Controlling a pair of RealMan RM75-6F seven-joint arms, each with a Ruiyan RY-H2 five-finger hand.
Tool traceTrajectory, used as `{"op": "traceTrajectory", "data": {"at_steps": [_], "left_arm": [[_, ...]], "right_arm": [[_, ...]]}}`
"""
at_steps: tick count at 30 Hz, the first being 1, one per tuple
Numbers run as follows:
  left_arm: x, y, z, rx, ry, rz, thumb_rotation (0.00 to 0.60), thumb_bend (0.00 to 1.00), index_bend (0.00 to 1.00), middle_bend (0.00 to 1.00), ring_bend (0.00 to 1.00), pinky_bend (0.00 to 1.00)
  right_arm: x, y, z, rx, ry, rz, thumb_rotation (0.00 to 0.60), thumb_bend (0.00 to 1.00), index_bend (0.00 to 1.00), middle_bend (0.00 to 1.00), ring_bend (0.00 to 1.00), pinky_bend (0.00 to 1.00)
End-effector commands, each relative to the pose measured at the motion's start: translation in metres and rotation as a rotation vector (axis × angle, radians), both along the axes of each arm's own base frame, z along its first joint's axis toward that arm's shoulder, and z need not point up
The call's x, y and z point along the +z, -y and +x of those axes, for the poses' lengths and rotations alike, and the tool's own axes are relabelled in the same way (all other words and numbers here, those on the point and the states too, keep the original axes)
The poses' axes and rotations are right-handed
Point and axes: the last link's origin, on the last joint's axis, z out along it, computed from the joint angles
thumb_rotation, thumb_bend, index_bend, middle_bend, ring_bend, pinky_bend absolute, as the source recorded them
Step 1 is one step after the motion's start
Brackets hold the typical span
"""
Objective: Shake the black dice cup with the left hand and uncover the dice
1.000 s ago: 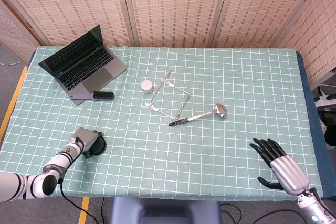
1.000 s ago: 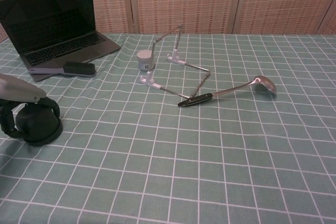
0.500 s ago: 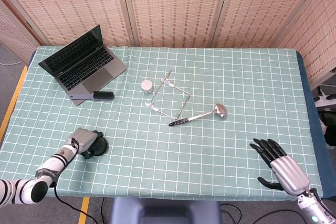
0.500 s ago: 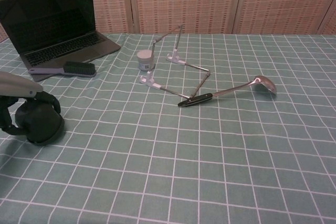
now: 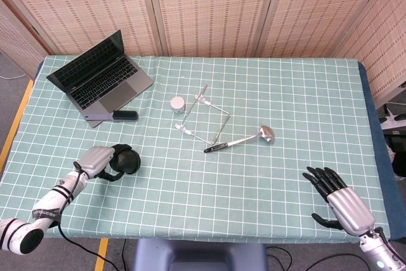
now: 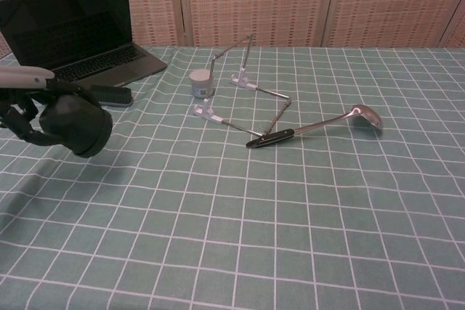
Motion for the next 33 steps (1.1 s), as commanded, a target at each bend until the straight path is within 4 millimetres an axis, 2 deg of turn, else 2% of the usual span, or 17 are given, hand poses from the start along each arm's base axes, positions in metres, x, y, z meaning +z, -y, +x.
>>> {"op": "traceTrajectory", "data": {"at_steps": [1, 4, 5, 8, 12, 18, 24, 33], "left_arm": [[0.028, -0.005, -0.011, 0.089, 0.448, 0.167, 0.600, 0.65, 0.88, 0.98, 0.74, 0.81], [0.037, -0.007, -0.018, 0.228, 0.750, 0.155, 0.600, 0.66, 0.88, 0.98, 0.74, 0.81], [0.041, -0.009, -0.020, 0.251, 0.801, 0.142, 0.600, 0.66, 0.88, 0.98, 0.74, 0.81], [0.046, -0.010, -0.028, 0.244, 0.817, 0.106, 0.600, 0.66, 0.88, 0.98, 0.74, 0.81], [0.043, -0.008, -0.032, 0.227, 0.764, 0.053, 0.600, 0.66, 0.88, 0.98, 0.74, 0.81], [0.033, -0.004, -0.039, 0.176, 0.523, -0.038, 0.600, 0.66, 0.88, 0.98, 0.74, 0.81], [0.027, -0.005, -0.051, 0.040, 0.058, -0.101, 0.600, 0.66, 0.88, 0.98, 0.74, 0.82], [0.019, -0.009, -0.039, -0.142, -0.350, -0.116, 0.600, 0.69, 0.88, 0.98, 0.75, 0.83]], "right_arm": [[0.000, 0.000, 0.000, -0.001, 0.003, -0.002, 0.600, 0.15, 0.00, 0.00, 0.00, 0.00], [-0.001, 0.001, 0.000, -0.001, 0.003, 0.003, 0.600, 0.15, 0.00, 0.00, 0.00, 0.00], [-0.002, 0.001, 0.000, -0.001, 0.002, 0.005, 0.600, 0.15, 0.00, 0.00, 0.00, 0.00], [-0.003, 0.001, 0.000, -0.002, -0.001, 0.007, 0.600, 0.15, 0.00, 0.00, 0.00, 0.00], [-0.004, 0.001, 0.000, -0.004, -0.006, 0.010, 0.600, 0.15, 0.00, 0.00, 0.00, 0.00], [-0.003, 0.001, 0.000, -0.008, -0.005, 0.007, 0.600, 0.15, 0.00, 0.00, 0.00, 0.00], [-0.003, 0.001, -0.001, -0.006, -0.013, 0.011, 0.600, 0.15, 0.00, 0.00, 0.00, 0.00], [-0.003, 0.001, -0.001, -0.004, -0.024, 0.010, 0.600, 0.15, 0.00, 0.00, 0.00, 0.00]]}}
